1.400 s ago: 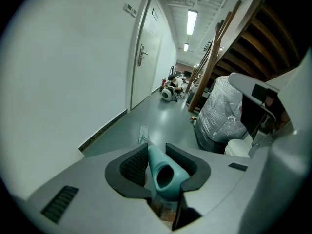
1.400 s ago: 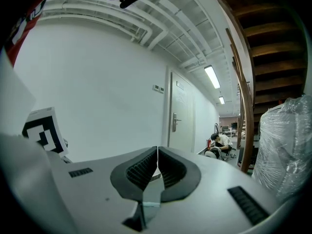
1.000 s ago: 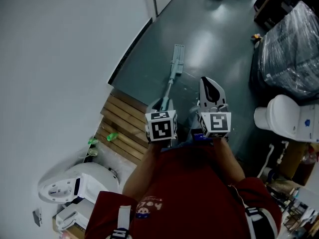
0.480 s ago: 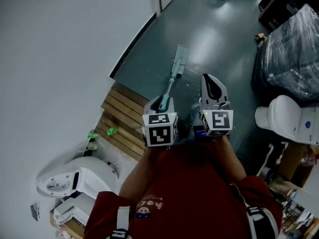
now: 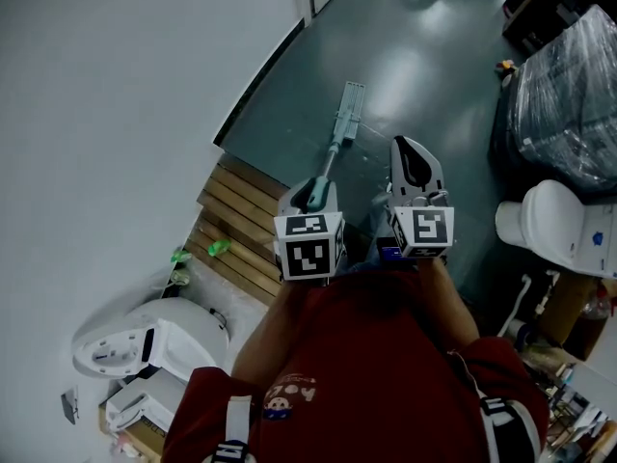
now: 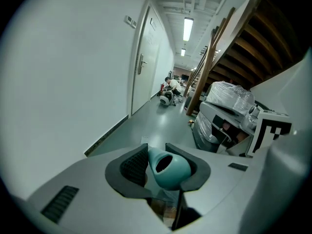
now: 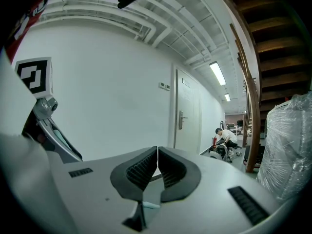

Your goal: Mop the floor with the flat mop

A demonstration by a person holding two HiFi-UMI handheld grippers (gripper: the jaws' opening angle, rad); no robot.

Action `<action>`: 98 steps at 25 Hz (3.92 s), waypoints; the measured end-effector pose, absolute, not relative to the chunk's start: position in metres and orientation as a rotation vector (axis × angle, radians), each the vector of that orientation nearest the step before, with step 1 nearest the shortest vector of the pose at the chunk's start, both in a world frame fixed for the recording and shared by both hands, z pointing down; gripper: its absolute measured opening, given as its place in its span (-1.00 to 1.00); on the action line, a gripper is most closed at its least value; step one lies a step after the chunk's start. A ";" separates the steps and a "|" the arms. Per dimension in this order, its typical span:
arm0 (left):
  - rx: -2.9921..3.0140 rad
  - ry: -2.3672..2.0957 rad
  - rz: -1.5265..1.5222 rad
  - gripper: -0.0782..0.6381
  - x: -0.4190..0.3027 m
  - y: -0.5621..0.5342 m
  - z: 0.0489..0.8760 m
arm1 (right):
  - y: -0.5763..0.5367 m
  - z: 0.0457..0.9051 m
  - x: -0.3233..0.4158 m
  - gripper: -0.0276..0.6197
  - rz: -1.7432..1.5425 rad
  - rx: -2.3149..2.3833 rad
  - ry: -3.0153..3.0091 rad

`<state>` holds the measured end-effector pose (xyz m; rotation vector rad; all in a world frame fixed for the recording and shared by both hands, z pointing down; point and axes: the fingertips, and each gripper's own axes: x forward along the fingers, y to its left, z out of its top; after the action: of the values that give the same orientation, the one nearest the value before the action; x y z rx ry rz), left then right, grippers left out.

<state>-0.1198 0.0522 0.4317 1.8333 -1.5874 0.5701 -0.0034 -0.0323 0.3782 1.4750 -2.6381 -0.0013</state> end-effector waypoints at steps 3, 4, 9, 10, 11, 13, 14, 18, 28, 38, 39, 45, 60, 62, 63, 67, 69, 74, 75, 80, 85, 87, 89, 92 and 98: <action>1.833 -1.584 0.573 -0.43 -0.119 0.054 0.434 | -0.031 0.376 -0.002 -0.85 0.013 1.487 -2.621; 1.833 -1.583 0.574 -0.43 -0.119 0.054 0.434 | -0.031 0.377 -0.002 -0.85 0.009 1.484 -2.622; 1.838 -1.579 0.585 -0.43 -0.115 0.051 0.438 | -0.035 0.378 0.004 -0.85 0.028 1.507 -2.598; 1.837 -1.581 0.585 -0.43 -0.115 0.050 0.439 | -0.035 0.380 0.004 -0.85 0.027 1.505 -2.602; 1.835 -1.582 0.585 -0.43 -0.114 0.050 0.439 | -0.036 0.381 0.005 -0.85 0.024 1.502 -2.607; 1.834 -1.580 0.587 -0.43 -0.111 0.050 0.441 | -0.036 0.383 0.009 -0.85 0.016 1.497 -2.614; 1.834 -1.580 0.589 -0.43 -0.110 0.050 0.443 | -0.037 0.383 0.010 -0.85 0.015 1.498 -2.614; 1.832 -1.579 0.593 -0.43 -0.106 0.049 0.448 | -0.039 0.385 0.015 -0.85 0.036 1.516 -2.597; 1.838 -1.566 0.612 -0.43 -0.097 0.040 0.455 | -0.045 0.396 0.021 -0.85 0.056 1.516 -2.585; 1.832 -1.551 0.614 -0.42 -0.094 0.022 0.469 | -0.059 0.404 0.018 -0.85 0.084 1.514 -2.574; 1.833 -1.551 0.616 -0.42 -0.093 0.019 0.470 | -0.060 0.405 0.018 -0.85 0.087 1.513 -2.573; 1.821 -1.543 0.624 -0.42 -0.091 0.003 0.483 | -0.073 0.409 0.020 -0.85 0.102 1.511 -2.552; 1.827 -1.546 0.638 -0.42 -0.077 -0.043 0.498 | -0.094 0.414 0.042 -0.85 0.111 1.521 -2.519; 1.831 -1.549 0.640 -0.42 -0.072 -0.051 0.499 | -0.097 0.415 0.049 -0.85 0.111 1.520 -2.510; 1.834 -1.550 0.643 -0.42 -0.070 -0.054 0.500 | -0.099 0.416 0.052 -0.85 0.113 1.522 -2.506; 1.840 -1.551 0.648 -0.42 -0.066 -0.067 0.504 | -0.106 0.414 0.056 -0.85 0.107 1.532 -2.507; 1.842 -1.554 0.647 -0.42 -0.065 -0.074 0.507 | -0.109 0.416 0.056 -0.85 0.098 1.526 -2.514; 1.867 -1.562 0.651 -0.42 -0.058 -0.092 0.517 | -0.115 0.420 0.062 -0.85 0.114 1.536 -2.504; 1.867 -1.563 0.651 -0.42 -0.057 -0.095 0.519 | -0.116 0.423 0.062 -0.85 0.113 1.532 -2.507; 1.840 -1.553 0.656 -0.42 -0.054 -0.110 0.527 | -0.125 0.427 0.068 -0.85 0.123 1.541 -2.509; 1.834 -1.552 0.645 -0.42 -0.056 -0.129 0.537 | -0.136 0.435 0.068 -0.85 0.140 1.548 -2.506; 1.835 -1.552 0.643 -0.42 -0.054 -0.139 0.542 | -0.142 0.438 0.069 -0.85 0.144 1.549 -2.506; 1.833 -1.555 0.644 -0.42 -0.052 -0.148 0.546 | -0.147 0.440 0.070 -0.85 0.148 1.553 -2.506; 1.817 -1.551 0.653 -0.42 -0.047 -0.155 0.549 | -0.150 0.439 0.077 -0.85 0.156 1.557 -2.503; 1.825 -1.549 0.660 -0.42 -0.040 -0.181 0.559 | -0.154 0.469 0.093 -0.85 0.244 1.602 -2.503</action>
<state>-0.0403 -0.1812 0.5589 1.8249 -1.5490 0.6602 0.0927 -0.1545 0.4686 1.6021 -2.5027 0.2440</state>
